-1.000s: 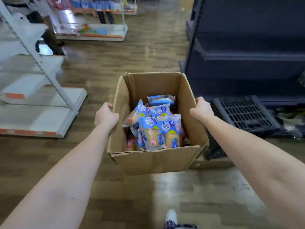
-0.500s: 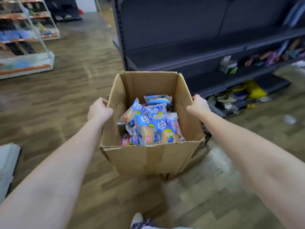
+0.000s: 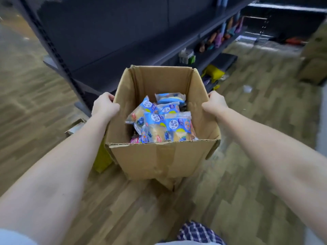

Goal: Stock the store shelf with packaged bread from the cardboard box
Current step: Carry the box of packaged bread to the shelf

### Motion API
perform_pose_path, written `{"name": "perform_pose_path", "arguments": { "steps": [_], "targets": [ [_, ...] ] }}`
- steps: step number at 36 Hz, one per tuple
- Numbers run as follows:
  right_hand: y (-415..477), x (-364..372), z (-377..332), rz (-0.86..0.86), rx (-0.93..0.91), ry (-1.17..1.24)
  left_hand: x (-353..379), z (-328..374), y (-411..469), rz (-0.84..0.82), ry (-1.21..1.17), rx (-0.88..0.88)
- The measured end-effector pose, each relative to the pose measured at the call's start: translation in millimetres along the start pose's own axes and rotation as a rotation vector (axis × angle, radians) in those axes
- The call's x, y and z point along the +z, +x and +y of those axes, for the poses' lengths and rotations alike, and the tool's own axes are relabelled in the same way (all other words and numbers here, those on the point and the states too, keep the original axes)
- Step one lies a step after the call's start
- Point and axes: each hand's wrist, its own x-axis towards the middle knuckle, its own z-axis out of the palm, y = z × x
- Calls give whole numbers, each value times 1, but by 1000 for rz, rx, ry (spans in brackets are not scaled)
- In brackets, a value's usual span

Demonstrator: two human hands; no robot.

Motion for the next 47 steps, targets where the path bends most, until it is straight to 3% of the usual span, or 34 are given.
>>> {"name": "perform_pose_path", "arguments": {
  "steps": [24,47],
  "targets": [
    [118,-53,49,207,279,63,125,147,130,-162,-8,245],
    [180,33,16,378,627,146,189,186,283,-430,92,481]
  ]
}}
